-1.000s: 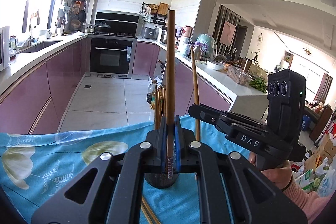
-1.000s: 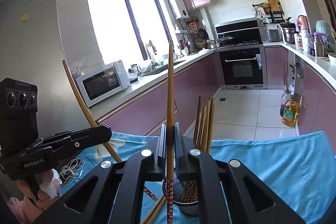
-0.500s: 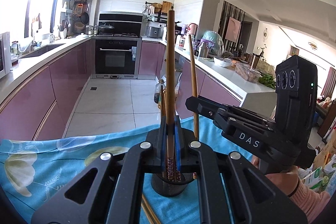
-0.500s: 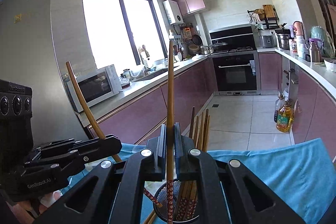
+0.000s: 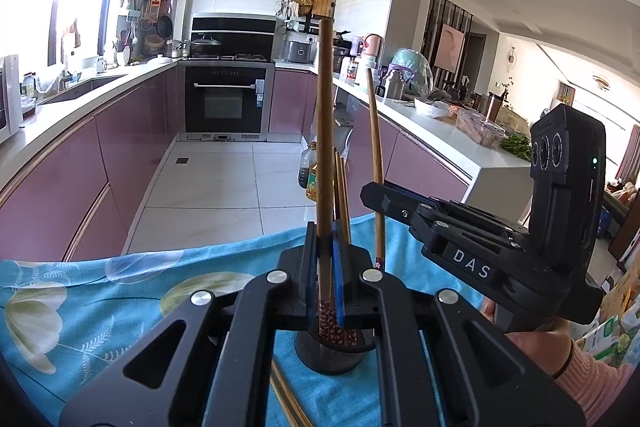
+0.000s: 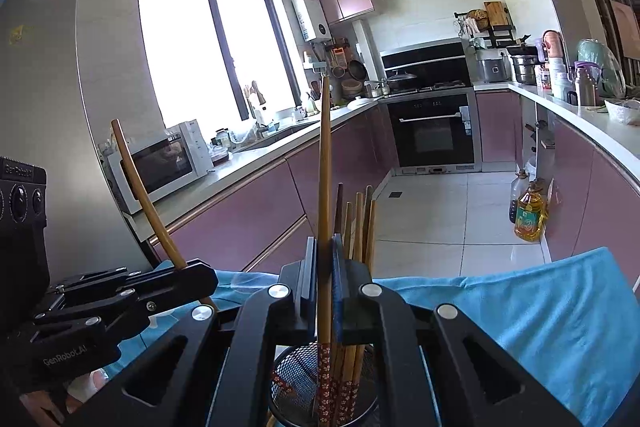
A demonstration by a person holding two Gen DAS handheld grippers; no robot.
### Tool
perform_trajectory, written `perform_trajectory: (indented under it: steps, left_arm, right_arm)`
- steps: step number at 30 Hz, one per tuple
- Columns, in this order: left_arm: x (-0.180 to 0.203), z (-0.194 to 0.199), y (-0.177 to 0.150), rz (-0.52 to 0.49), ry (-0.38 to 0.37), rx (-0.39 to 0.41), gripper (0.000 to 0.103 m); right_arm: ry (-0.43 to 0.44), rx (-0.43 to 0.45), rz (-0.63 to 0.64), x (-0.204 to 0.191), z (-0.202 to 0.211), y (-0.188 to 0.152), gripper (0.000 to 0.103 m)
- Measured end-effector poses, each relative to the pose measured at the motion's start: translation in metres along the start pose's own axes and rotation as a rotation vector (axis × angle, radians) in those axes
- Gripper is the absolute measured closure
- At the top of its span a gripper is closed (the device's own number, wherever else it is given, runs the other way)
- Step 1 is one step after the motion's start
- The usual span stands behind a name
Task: Organize utensils
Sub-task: 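Push the chopsticks down into the holder and open both grippers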
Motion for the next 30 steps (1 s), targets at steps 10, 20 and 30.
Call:
perform_trajectory:
  steps: [10, 20, 30]
  left_arm:
    - [-0.008, -0.010, -0.004, 0.009, 0.009, -0.025, 0.096]
    - [-0.011, -0.025, -0.011, -0.003, 0.025, -0.057, 0.096]
    - [-0.013, -0.040, -0.020, -0.013, 0.035, -0.095, 0.096]
  right_arm:
    - [-0.021, -0.013, 0.004, -0.001, -0.002, -0.010, 0.097]
    - [-0.035, -0.021, -0.002, 0.001, -0.005, -0.016, 0.097]
    - [-0.036, -0.046, -0.008, 0.005, -0.010, -0.027, 0.097]
Point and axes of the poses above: each gripper's, at about its wrist camera, not at the fingertips, and z roughly against the way its jaws point, x to its right, y to its top, the point moved 4 cm from there along -z, roughly the way its jaws point, and after that the axes turned 14 degrees about -y, right-handed, at the moved point
